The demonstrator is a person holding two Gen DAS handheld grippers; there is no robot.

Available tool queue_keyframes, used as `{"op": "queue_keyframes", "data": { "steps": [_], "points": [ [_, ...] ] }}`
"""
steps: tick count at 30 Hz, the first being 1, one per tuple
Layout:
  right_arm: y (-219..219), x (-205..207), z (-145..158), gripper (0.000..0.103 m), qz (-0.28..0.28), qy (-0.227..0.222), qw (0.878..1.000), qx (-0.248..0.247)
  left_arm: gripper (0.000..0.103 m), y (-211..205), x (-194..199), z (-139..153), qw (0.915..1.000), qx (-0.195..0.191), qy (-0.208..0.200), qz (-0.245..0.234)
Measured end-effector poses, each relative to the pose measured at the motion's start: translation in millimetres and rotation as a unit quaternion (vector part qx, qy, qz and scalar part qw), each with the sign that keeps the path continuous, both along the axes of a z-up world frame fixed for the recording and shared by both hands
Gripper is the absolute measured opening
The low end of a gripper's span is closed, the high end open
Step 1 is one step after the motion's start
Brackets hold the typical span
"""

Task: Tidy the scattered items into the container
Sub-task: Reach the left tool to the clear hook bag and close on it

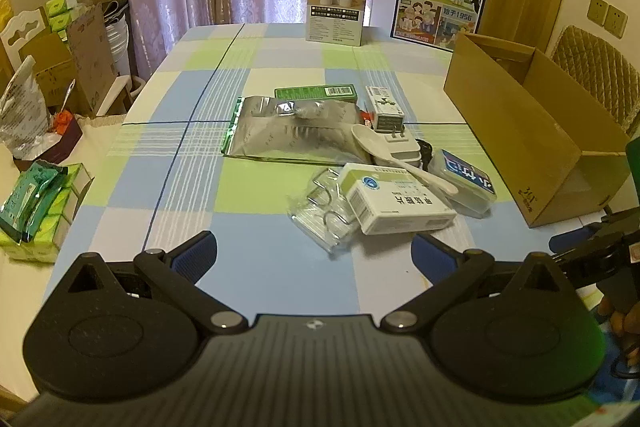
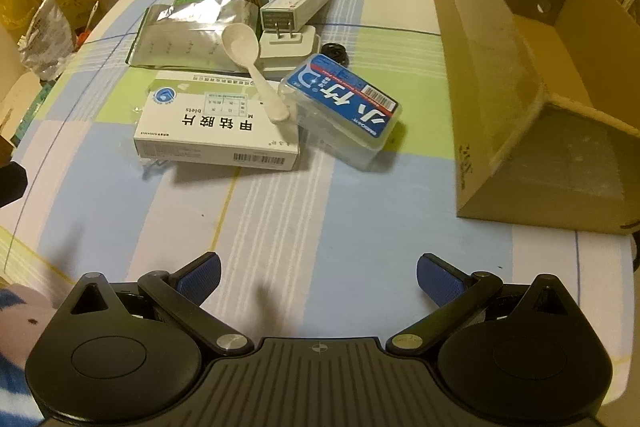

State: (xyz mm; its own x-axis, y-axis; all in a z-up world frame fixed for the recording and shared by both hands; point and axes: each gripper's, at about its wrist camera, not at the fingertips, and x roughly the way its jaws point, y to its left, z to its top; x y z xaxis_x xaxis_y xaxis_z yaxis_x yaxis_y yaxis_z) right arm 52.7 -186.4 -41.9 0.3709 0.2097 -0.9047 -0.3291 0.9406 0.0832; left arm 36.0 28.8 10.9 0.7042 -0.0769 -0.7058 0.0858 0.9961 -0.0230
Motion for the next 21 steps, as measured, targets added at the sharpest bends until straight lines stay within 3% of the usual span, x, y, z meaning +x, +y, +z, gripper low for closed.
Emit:
{"op": "queue_keyframes", "data": {
  "steps": [10, 21],
  "points": [
    [7.0, 7.1, -3.5, 0.101, 0.002, 0.003, 1.0, 0.003, 0.102, 5.9, 13.3, -10.3, 0.9997, 0.015, 0.011, -0.013],
    [8.7, 18.1, -6.7, 0.101, -0.013, 0.027, 0.999, 0.042, 0.102, 12.5, 28.5, -22.6, 0.9985, 0.034, 0.027, -0.032]
  ]
}}
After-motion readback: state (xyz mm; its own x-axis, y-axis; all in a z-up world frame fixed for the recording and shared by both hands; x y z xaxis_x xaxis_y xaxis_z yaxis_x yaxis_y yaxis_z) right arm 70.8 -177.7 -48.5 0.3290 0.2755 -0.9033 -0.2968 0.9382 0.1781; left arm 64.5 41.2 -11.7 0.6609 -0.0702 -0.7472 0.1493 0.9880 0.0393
